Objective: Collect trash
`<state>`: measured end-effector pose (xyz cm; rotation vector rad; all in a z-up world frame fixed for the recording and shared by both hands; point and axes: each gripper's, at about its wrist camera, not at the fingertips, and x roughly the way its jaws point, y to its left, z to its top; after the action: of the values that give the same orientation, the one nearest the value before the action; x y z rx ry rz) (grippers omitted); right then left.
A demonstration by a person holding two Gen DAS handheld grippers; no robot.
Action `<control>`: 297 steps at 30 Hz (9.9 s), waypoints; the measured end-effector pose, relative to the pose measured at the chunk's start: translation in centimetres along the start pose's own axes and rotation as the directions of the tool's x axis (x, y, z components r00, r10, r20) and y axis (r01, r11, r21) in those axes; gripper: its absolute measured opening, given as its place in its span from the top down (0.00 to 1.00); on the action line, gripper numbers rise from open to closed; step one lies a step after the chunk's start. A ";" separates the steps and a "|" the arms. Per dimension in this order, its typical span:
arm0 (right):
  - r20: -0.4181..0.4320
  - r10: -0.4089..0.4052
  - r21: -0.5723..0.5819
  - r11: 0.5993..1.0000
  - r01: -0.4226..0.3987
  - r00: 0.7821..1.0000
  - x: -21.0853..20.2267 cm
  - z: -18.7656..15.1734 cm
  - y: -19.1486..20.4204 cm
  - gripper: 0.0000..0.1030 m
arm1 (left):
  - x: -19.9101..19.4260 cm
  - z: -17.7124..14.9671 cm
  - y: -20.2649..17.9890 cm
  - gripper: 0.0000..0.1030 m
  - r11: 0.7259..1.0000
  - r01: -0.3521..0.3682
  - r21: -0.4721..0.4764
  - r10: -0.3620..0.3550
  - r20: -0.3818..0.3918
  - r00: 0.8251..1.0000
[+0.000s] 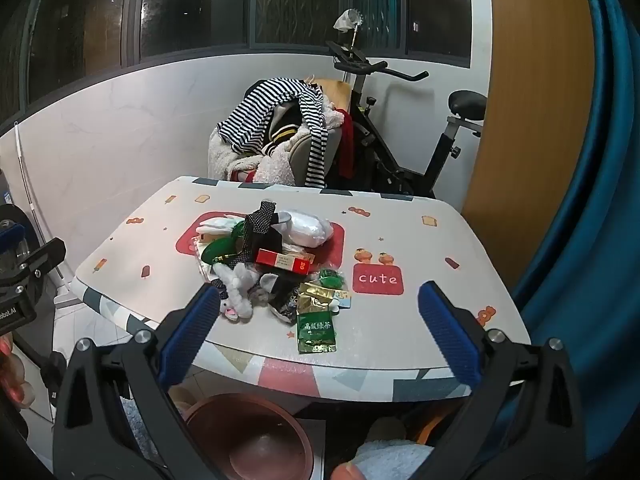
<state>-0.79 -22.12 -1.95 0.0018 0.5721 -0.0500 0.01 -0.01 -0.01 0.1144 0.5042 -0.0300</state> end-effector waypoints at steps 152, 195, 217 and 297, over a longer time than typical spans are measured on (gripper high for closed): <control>-0.126 0.121 0.121 0.987 -0.106 0.985 16.3 -4.7 -4.8 0.85 | 33.3 5.3 -10.0 0.91 0.931 0.360 -0.051 -0.356 -0.337 0.872; -0.059 0.247 0.103 0.965 -0.240 0.967 4.8 -11.8 -2.2 0.85 | 7.6 -17.4 -7.1 0.87 0.790 0.613 0.016 -0.549 -0.428 0.718; -0.397 0.329 -0.072 0.919 -0.386 0.857 11.2 -21.9 7.3 0.81 | 7.0 -15.3 0.1 0.06 0.977 0.210 0.029 -0.203 -0.169 0.964; -0.287 0.067 0.104 0.994 -0.038 0.956 31.0 -2.8 -3.9 0.38 | 17.3 -9.3 3.4 0.27 0.949 0.232 -0.212 -0.272 -0.189 0.943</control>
<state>23.48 -27.47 -21.04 0.1209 0.8627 -0.0256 10.86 4.41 -16.08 -0.1347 0.7351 -0.2239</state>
